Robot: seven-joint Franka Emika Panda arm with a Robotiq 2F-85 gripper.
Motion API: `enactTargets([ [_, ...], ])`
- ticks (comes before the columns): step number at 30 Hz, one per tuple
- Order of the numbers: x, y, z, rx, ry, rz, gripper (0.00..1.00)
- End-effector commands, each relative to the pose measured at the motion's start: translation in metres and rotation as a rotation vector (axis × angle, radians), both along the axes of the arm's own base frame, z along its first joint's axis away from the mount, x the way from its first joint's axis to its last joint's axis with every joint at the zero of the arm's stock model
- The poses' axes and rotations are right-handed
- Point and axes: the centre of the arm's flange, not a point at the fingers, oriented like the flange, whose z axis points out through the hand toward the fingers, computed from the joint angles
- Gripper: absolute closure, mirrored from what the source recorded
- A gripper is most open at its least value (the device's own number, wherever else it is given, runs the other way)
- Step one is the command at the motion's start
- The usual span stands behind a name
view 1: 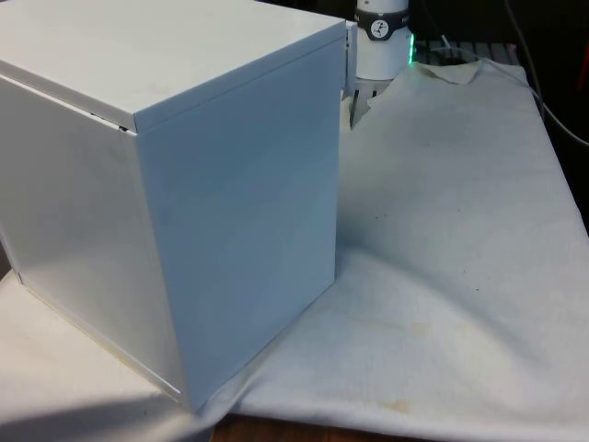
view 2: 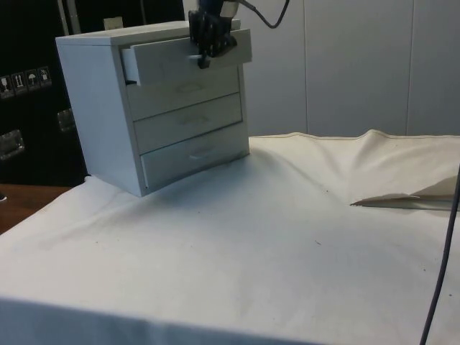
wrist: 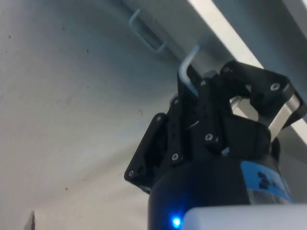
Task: Open the drawer, then close it.
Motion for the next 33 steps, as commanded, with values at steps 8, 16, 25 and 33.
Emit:
enactTargets([
  [8,-0.017,0.007,0.002,0.006,-0.008,0.012,1.0],
  [16,-0.035,0.017,-0.002,0.01,-0.015,0.02,1.0],
  [25,-0.052,0.026,-0.004,0.014,-0.026,0.029,1.0],
  [33,-0.067,0.033,-0.005,0.019,-0.036,0.037,1.0],
])
